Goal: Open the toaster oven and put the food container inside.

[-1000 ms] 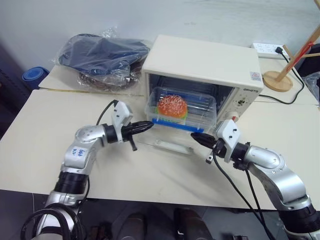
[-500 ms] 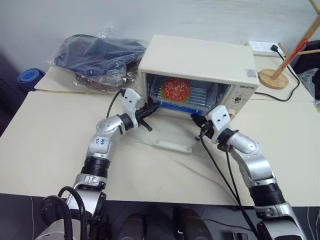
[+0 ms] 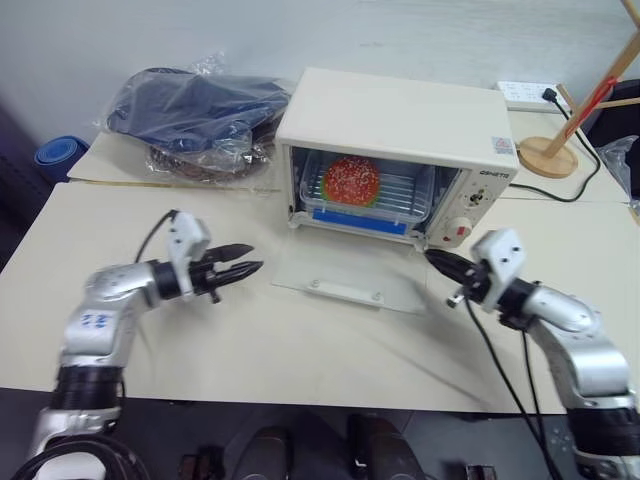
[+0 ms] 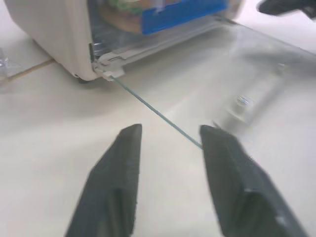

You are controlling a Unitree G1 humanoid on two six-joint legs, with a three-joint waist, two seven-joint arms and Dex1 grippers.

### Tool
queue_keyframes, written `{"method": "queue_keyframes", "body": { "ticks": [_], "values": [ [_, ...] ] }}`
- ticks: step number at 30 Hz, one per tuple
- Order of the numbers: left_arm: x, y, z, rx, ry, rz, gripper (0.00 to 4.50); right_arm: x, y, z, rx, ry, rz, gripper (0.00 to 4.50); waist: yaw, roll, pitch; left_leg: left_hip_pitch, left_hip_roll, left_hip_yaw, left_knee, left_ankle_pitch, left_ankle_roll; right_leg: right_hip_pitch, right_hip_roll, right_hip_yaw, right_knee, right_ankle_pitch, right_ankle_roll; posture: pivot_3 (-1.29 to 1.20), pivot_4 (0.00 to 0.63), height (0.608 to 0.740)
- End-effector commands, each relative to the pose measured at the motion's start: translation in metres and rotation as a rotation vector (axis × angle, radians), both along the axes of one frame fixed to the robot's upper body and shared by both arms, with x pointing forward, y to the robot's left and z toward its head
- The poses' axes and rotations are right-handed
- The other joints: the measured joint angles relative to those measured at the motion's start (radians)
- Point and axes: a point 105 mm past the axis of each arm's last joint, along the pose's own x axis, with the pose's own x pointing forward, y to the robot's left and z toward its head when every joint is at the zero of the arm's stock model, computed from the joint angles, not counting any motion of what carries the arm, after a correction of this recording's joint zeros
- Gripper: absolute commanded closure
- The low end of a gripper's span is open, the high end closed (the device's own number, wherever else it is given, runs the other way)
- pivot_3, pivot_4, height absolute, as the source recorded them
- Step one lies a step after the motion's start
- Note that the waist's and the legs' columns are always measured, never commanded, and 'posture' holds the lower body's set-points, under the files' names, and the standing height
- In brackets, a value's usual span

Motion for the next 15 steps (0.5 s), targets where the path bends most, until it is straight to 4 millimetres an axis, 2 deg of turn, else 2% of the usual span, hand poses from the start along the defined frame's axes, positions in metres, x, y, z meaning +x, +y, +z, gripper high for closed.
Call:
{"method": "queue_keyframes", "body": {
  "ticks": [1,5,7,9,15],
  "values": [
    [-0.029,0.017,0.010,0.051,-0.079,-0.147,1.26,-0.008,-0.031,-0.011,-0.093,0.012,-0.019,4.50,0.000,0.000,0.000,0.001,0.000,0.000,-0.001,0.000,0.001,0.001,0.000,0.000,-0.001,0.000,-0.001,0.00,0.150,0.740],
    [-0.044,0.026,0.011,0.059,-0.057,-0.220,0.04,-0.016,-0.038,-0.041,-0.149,0.094,0.046,4.50,-0.001,0.001,0.000,0.001,0.000,0.000,-0.001,-0.001,0.002,0.001,0.000,-0.001,-0.001,0.000,-0.001,0.00,0.150,0.740],
    [-0.047,0.016,0.019,0.034,-0.073,-0.254,0.01,-0.021,-0.020,-0.056,-0.122,0.130,0.148,4.50,-0.002,0.001,0.000,0.001,0.000,0.000,-0.001,-0.001,0.002,0.001,0.000,-0.001,-0.001,0.000,-0.001,0.00,0.150,0.740],
    [-0.047,0.005,0.026,-0.006,-0.103,-0.266,0.01,-0.023,0.003,-0.059,-0.051,0.115,0.243,4.50,-0.003,0.000,-0.001,0.001,0.001,-0.001,0.000,-0.001,0.002,0.002,0.000,-0.001,-0.001,0.000,-0.001,0.00,0.150,0.740],
    [-0.044,-0.003,0.032,-0.110,-0.092,-0.205,0.01,-0.018,0.037,-0.038,0.099,-0.023,0.340,4.50,-0.019,0.001,-0.001,0.001,0.002,-0.002,0.000,-0.001,0.001,0.002,0.001,-0.002,0.005,0.000,-0.001,0.00,0.150,0.740]
  ]
}}
